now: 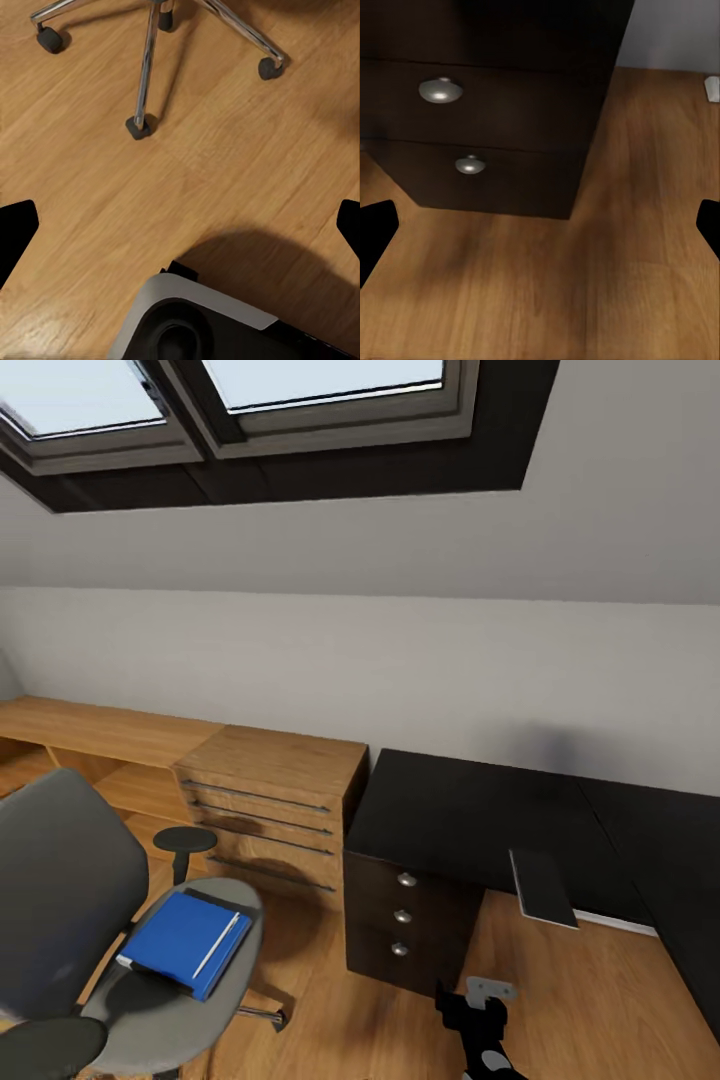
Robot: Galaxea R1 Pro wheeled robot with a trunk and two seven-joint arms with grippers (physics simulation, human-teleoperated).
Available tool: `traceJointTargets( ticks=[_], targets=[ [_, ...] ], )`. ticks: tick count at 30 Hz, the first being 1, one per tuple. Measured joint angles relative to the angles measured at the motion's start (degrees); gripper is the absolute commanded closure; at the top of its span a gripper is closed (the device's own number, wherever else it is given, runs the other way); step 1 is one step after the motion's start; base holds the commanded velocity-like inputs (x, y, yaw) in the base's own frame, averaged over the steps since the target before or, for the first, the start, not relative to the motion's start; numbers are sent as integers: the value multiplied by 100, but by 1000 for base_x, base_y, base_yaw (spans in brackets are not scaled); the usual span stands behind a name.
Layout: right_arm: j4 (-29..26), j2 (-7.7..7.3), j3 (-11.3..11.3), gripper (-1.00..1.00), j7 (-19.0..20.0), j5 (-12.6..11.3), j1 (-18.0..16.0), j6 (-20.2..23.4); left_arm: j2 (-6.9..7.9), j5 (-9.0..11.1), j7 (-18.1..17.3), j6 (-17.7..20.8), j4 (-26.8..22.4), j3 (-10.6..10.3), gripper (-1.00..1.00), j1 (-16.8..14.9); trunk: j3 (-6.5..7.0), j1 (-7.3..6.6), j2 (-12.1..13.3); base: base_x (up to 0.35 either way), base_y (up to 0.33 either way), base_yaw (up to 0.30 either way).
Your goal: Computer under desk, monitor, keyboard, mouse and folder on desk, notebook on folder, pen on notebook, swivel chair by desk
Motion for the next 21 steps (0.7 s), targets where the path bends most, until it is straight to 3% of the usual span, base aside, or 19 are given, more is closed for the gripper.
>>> traceJointTargets(
  ticks=[21],
  targets=[
    [102,11,23,-100,13,33,-2,-22,0,0,-1,2,0,0,-100,0,-154,0,0,0,0,162]
  ],
)
